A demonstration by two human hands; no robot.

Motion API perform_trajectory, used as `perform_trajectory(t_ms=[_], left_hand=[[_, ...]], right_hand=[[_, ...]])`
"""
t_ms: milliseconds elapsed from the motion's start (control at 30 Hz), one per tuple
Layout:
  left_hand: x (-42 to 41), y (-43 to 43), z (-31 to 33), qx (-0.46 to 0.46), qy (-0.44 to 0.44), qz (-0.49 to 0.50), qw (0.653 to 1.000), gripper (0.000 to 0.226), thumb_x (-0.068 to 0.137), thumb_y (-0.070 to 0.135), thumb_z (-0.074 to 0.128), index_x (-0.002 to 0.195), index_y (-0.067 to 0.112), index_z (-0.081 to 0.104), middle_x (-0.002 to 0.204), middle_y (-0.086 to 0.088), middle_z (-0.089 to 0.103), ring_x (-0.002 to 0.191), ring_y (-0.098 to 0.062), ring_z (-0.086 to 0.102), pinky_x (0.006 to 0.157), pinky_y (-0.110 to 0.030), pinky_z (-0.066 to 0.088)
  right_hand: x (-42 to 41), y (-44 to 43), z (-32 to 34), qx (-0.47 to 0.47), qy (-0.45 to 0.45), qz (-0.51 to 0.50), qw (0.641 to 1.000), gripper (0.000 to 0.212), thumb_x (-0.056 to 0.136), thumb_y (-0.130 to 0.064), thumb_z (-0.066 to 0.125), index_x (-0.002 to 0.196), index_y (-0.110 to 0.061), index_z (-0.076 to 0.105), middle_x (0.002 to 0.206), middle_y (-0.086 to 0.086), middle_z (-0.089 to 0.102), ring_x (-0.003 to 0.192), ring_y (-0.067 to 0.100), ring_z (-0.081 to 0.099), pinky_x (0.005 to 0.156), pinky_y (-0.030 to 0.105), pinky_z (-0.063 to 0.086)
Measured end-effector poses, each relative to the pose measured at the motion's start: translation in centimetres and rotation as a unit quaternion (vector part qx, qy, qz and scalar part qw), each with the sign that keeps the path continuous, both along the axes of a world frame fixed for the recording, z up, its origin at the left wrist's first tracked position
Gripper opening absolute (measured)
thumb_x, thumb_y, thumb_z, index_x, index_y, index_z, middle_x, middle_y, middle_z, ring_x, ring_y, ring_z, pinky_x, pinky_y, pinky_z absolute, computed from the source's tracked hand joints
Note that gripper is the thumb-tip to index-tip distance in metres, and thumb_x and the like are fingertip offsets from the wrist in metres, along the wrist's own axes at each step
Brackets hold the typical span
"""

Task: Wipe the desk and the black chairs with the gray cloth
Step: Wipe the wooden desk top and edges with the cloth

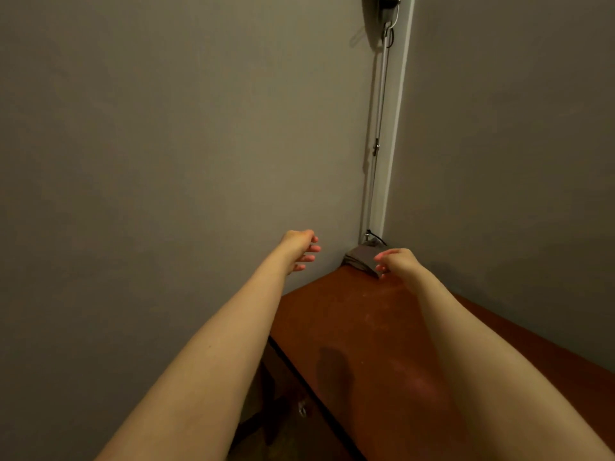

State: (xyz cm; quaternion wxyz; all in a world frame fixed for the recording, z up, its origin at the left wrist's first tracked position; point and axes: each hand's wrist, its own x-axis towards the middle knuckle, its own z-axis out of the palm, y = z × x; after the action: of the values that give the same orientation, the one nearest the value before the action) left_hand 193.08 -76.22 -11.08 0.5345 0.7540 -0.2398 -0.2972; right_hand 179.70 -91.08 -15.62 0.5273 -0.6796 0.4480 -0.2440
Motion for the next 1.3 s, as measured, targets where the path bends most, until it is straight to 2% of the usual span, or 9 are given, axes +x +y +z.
perform_trajectory(t_ms=[167, 300, 533, 733, 833, 933, 1033, 1200, 1300], left_hand=[[2.8, -6.4, -2.1, 0.02, 0.021, -0.043, 0.999, 0.021, 0.096, 0.02, 0.036, 0.076, 0.021, 0.045, 0.074, 0.006, 0.056, 0.057, -0.009, 0.046, 0.055, -0.02, 0.03], [5.9, -11.2, -2.8, 0.03, 0.021, -0.061, 0.998, 0.022, 0.096, 0.019, 0.036, 0.076, 0.021, 0.044, 0.074, 0.005, 0.055, 0.056, -0.009, 0.045, 0.055, -0.02, 0.03], [10.9, -21.1, -5.2, 0.065, 0.021, -0.147, 0.987, 0.023, 0.096, 0.02, 0.035, 0.074, 0.021, 0.043, 0.072, 0.006, 0.053, 0.056, -0.008, 0.042, 0.055, -0.02, 0.029], [15.8, -28.2, -7.4, 0.103, 0.015, -0.206, 0.973, 0.022, 0.096, 0.02, 0.036, 0.075, 0.021, 0.045, 0.073, 0.007, 0.054, 0.056, -0.009, 0.044, 0.056, -0.021, 0.029], [17.2, -31.3, -9.0, 0.128, 0.018, -0.234, 0.964, 0.021, 0.096, 0.021, 0.037, 0.076, 0.021, 0.045, 0.073, 0.006, 0.054, 0.058, -0.009, 0.044, 0.057, -0.021, 0.029], [17.6, -33.7, -11.0, 0.156, 0.032, -0.263, 0.952, 0.013, 0.096, 0.022, 0.036, 0.091, 0.02, 0.048, 0.074, 0.006, 0.053, 0.059, -0.008, 0.043, 0.057, -0.021, 0.029], [18.4, -36.4, -12.8, 0.167, 0.038, -0.266, 0.948, 0.013, 0.097, 0.023, 0.036, 0.103, 0.019, 0.046, 0.075, 0.007, 0.053, 0.059, -0.008, 0.043, 0.057, -0.021, 0.029], [19.5, -40.3, -15.3, 0.192, 0.042, -0.247, 0.949, 0.014, 0.097, 0.024, 0.036, 0.105, 0.02, 0.046, 0.075, 0.006, 0.052, 0.059, -0.008, 0.043, 0.056, -0.021, 0.031], [19.9, -43.2, -16.7, 0.199, 0.031, -0.235, 0.951, 0.016, 0.097, 0.023, 0.036, 0.108, 0.018, 0.047, 0.084, 0.0, 0.051, 0.061, -0.01, 0.042, 0.056, -0.021, 0.032]], right_hand=[[1.6, -5.5, -1.5, 0.006, 0.029, -0.035, 0.999, 0.015, 0.093, 0.002, 0.044, 0.092, -0.005, 0.057, 0.069, 0.009, 0.053, 0.055, 0.019, 0.048, 0.049, 0.025, 0.038], [3.3, -9.1, -3.2, 0.02, 0.047, -0.061, 0.997, 0.023, 0.094, 0.001, 0.041, 0.079, -0.008, 0.056, 0.068, 0.008, 0.054, 0.043, 0.014, 0.044, 0.033, 0.017, 0.031], [7.3, -15.5, -7.0, 0.047, 0.061, -0.132, 0.988, 0.031, 0.093, 0.004, 0.038, 0.072, -0.011, 0.055, 0.075, 0.011, 0.056, 0.057, 0.018, 0.046, 0.05, 0.027, 0.036], [10.8, -19.8, -9.4, 0.076, 0.056, -0.2, 0.975, 0.029, 0.094, -0.002, 0.042, 0.071, -0.014, 0.055, 0.075, 0.005, 0.056, 0.058, 0.018, 0.047, 0.051, 0.028, 0.038], [11.9, -21.4, -11.4, 0.095, 0.07, -0.213, 0.97, 0.029, 0.094, -0.003, 0.044, 0.071, -0.015, 0.055, 0.073, 0.005, 0.054, 0.055, 0.017, 0.043, 0.048, 0.028, 0.033], [12.4, -22.9, -13.2, 0.112, 0.086, -0.231, 0.963, 0.032, 0.095, -0.001, 0.041, 0.07, -0.015, 0.054, 0.071, 0.005, 0.052, 0.052, 0.017, 0.042, 0.046, 0.027, 0.031], [13.2, -25.2, -14.6, 0.123, 0.092, -0.235, 0.96, 0.031, 0.095, -0.001, 0.04, 0.07, -0.014, 0.054, 0.069, 0.005, 0.051, 0.051, 0.018, 0.043, 0.047, 0.026, 0.033], [14.5, -28.8, -16.3, 0.136, 0.108, -0.226, 0.959, 0.031, 0.095, -0.003, 0.04, 0.069, -0.015, 0.053, 0.068, 0.006, 0.051, 0.054, 0.019, 0.046, 0.049, 0.029, 0.037], [15.2, -30.9, -17.5, 0.149, 0.109, -0.226, 0.957, 0.029, 0.094, -0.005, 0.04, 0.072, -0.014, 0.054, 0.065, 0.005, 0.051, 0.052, 0.019, 0.046, 0.048, 0.028, 0.037]])
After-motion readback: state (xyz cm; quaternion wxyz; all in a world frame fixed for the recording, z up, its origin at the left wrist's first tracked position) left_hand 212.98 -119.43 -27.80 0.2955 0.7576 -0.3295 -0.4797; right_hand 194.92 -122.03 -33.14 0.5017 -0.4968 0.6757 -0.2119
